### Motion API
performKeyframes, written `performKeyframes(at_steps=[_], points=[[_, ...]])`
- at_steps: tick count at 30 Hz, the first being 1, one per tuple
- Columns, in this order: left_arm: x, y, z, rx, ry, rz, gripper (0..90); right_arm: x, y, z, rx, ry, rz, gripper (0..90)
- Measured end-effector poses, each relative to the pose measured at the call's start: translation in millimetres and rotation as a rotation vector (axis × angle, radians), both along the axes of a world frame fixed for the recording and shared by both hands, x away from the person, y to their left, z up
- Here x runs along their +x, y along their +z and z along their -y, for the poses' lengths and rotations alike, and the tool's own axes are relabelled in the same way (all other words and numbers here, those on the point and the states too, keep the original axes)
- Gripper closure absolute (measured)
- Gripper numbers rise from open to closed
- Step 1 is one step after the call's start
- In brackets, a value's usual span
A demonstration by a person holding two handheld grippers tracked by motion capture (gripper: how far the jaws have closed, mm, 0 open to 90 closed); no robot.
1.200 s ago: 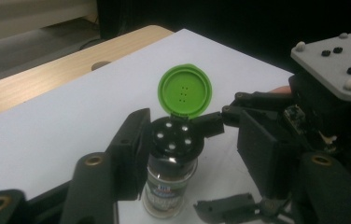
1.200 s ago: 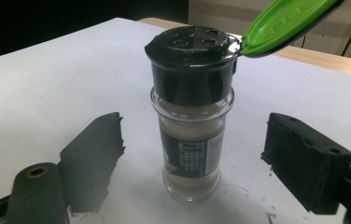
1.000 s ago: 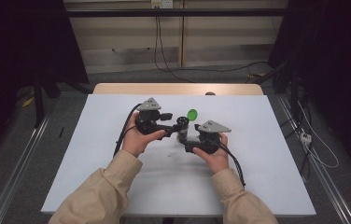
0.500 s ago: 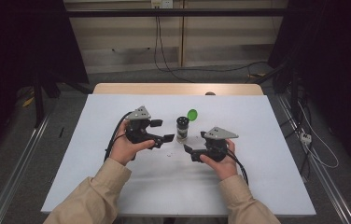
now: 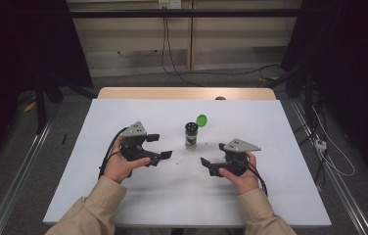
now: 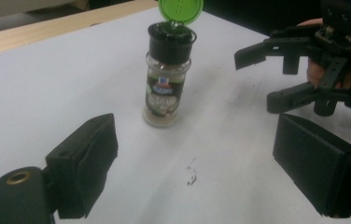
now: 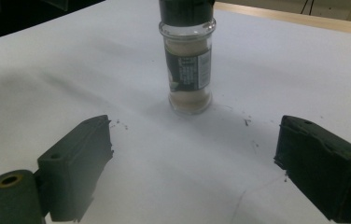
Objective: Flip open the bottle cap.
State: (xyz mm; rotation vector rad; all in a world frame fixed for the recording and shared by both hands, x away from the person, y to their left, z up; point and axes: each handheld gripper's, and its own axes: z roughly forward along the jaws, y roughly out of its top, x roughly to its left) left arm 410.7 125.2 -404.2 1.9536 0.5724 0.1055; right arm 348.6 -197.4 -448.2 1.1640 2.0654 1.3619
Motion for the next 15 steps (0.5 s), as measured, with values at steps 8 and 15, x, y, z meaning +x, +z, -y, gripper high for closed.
performKeyframes(at_steps=[8,15], points=[[-6.9,-11.2,-22.6,-0.004,0.026,-0.01,10.7,-7.5,-1.1,10.7,-0.006,-0.007,-0.002,8.9],[-12.3,-17.1,-37.5,0.002,0.036,-0.007,10.2,-14.8,-0.4,14.7,0.0,-0.003,0.005,7.7]])
